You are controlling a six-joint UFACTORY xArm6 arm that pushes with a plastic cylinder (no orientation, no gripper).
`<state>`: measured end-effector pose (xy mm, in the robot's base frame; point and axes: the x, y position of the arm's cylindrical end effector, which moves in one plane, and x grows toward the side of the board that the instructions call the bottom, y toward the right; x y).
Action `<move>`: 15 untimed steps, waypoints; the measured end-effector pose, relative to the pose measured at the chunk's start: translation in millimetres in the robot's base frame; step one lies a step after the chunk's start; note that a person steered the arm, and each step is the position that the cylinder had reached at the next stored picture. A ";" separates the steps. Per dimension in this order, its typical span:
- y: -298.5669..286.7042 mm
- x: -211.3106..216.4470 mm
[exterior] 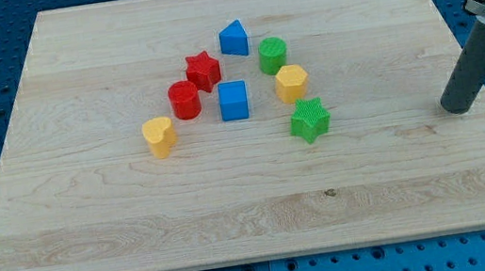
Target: Move the hexagon and green blocks slightly down
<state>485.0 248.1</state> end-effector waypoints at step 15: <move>-207.4 -132.3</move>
<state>352.7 40.7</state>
